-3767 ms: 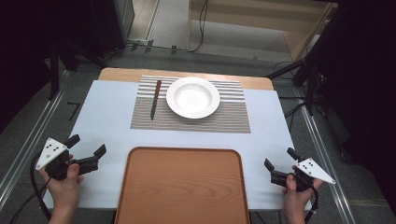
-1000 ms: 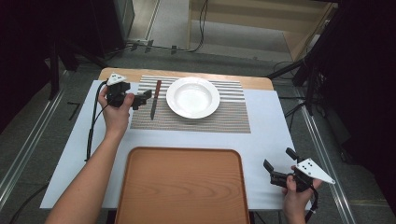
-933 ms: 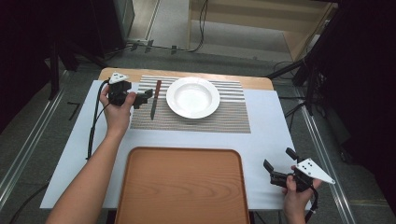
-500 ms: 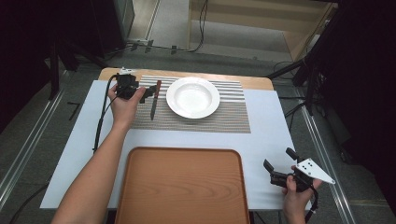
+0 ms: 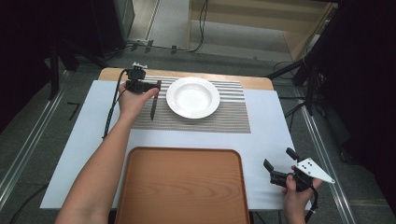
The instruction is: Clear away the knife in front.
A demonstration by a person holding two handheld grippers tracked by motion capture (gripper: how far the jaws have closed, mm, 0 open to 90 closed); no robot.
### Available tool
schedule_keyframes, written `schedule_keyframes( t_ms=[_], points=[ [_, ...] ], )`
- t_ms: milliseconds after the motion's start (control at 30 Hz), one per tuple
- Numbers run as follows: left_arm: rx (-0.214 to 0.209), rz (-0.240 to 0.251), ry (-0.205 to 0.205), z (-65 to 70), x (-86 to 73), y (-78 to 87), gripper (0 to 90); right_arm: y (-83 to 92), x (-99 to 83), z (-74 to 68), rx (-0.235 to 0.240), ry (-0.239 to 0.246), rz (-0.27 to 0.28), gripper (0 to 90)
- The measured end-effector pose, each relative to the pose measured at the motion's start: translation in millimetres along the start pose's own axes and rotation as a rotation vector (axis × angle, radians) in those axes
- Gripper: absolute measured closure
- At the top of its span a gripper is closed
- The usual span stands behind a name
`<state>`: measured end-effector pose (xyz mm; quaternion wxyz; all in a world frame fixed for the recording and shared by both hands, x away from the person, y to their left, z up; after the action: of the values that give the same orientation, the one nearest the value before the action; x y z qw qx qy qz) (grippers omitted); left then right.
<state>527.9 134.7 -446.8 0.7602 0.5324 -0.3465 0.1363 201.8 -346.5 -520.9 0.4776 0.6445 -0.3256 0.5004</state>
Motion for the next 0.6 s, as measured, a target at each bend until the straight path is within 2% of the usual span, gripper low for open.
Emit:
schedule_keyframes(
  t_ms=[133,267,400,600],
  points=[
    [0.004,-0.049,-0.002,0.6,3.8,-9.2,50.1,-0.4,0.0,-0.3,-0.004,-0.003,-0.006,0.0],
    [0.023,-0.094,0.021,0.1,5.5,-18.1,55.9,-0.4,0.0,0.3,-0.004,-0.003,-0.003,0.0],
    [0.045,-0.118,0.044,-1.6,4.7,-26.1,60.3,-0.4,-0.1,0.5,-0.002,-0.004,-0.003,0.0],
    [0.069,-0.155,0.058,-5.0,0.9,-36.4,64.6,-0.4,-0.1,0.8,-0.001,-0.01,-0.002,0.0]
  ],
)
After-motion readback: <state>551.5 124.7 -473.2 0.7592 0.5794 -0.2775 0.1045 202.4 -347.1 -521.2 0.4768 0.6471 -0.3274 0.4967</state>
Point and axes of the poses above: each handheld gripper's, and its own axes: y roughly backward along the jaws, x roughly out of its top, z roughly to its right, the point moved 1 cm from there along -y, roughly forward along the jaws, and after that the axes turned 1 degree about y, right-handed, at the moved point
